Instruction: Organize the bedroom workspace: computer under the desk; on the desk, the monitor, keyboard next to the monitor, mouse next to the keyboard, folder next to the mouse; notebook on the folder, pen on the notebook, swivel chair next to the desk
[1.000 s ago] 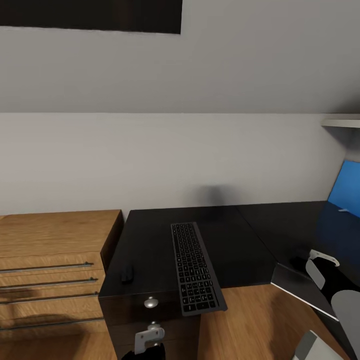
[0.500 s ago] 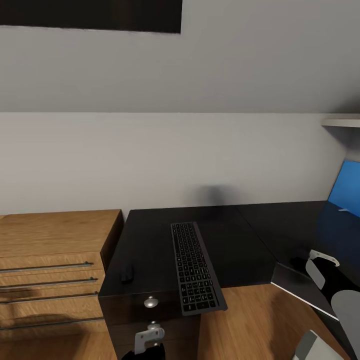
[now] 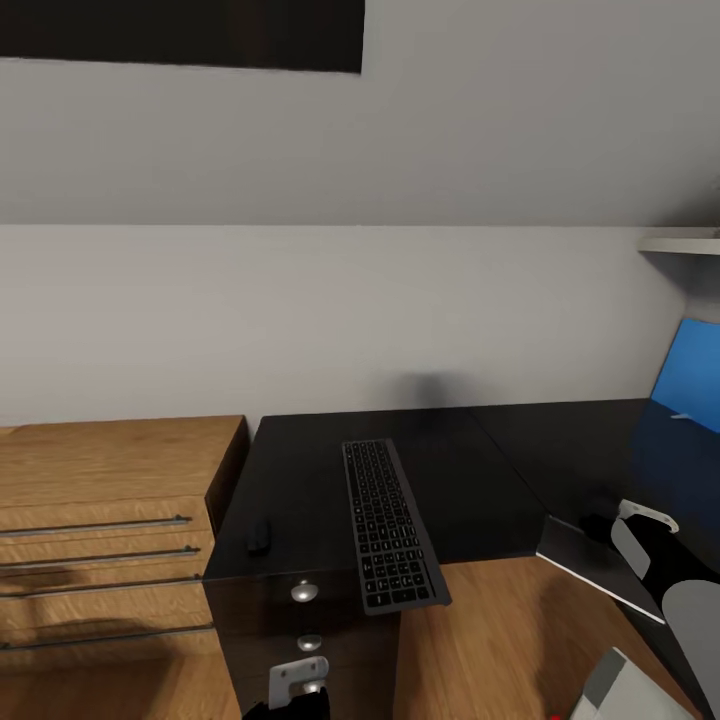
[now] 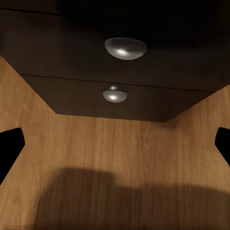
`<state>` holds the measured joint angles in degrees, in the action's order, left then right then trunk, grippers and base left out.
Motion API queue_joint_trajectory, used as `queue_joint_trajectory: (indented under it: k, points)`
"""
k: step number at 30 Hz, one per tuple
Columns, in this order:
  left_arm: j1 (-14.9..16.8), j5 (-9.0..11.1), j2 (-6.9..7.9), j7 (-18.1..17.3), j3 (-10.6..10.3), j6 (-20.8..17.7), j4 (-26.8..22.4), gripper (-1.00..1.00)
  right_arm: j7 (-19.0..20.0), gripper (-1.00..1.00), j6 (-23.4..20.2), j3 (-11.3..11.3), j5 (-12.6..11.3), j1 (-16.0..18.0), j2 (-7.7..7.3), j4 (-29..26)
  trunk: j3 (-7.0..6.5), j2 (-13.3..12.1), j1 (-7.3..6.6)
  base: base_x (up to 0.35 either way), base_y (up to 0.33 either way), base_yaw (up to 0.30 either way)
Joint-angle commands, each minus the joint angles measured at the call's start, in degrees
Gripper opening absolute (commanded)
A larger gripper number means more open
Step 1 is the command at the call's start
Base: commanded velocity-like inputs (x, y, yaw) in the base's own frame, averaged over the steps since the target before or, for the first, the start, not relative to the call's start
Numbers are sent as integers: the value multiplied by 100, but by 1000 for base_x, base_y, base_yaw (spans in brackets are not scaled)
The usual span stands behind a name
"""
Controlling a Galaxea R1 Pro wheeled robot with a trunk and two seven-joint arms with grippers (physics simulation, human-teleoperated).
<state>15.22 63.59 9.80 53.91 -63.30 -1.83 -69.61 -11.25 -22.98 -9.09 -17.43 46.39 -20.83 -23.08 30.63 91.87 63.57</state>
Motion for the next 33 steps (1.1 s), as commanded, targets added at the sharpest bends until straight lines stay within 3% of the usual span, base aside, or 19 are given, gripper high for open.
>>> queue_joint_trajectory:
  k: [1, 33]
  points:
    - [8, 13, 4, 32, -15, -19, -9, 100, -35, 100, -23, 3, -62, 1, 0, -14, 6, 4, 0, -24, 10, 0]
    - [9, 13, 4, 32, -33, -19, -9, 100, -24, 100, -8, 12, -60, 1, 9, -46, 6, 4, 0, -24, 25, 0]
